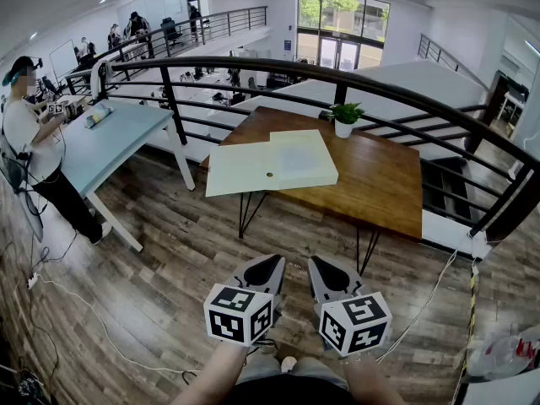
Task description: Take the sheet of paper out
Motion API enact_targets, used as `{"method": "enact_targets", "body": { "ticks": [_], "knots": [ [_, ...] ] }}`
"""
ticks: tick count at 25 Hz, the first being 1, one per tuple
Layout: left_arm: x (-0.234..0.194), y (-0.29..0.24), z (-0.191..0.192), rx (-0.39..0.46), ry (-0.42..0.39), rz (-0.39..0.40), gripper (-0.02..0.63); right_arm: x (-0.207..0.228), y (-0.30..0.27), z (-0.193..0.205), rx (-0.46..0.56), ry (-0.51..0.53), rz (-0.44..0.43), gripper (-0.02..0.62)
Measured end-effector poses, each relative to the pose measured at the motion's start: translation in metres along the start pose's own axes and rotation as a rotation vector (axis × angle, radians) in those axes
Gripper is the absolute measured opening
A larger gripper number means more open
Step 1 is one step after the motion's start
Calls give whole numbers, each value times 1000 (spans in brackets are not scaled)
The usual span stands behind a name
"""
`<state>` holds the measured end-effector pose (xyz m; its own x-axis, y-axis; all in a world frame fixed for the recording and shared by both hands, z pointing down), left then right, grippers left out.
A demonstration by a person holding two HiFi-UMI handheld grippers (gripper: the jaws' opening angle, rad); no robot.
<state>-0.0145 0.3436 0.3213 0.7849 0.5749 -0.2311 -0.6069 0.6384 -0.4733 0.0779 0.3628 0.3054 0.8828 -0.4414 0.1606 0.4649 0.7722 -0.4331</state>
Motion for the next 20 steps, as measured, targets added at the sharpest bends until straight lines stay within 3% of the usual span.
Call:
{"method": "enact_targets", "body": {
  "ticks": [11, 20],
  "knots": [
    [-2, 3, -4, 19, -30, -32, 25, 8, 1, 5, -2, -9, 23, 25],
    [8, 2, 2, 57, 25, -17, 25, 17, 7, 8, 1, -46, -58, 26]
  ]
}}
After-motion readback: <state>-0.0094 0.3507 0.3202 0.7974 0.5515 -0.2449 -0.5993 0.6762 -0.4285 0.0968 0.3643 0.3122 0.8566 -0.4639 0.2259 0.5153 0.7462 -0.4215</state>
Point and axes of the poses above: the fingertips, and each gripper's own axes: y backward along the fingers, x to its right, z out of its underside, the point moved 3 cm from there along y, backward along the fingers, and after that the axes turned 12 degrees about -x, right-handed, at the moved point
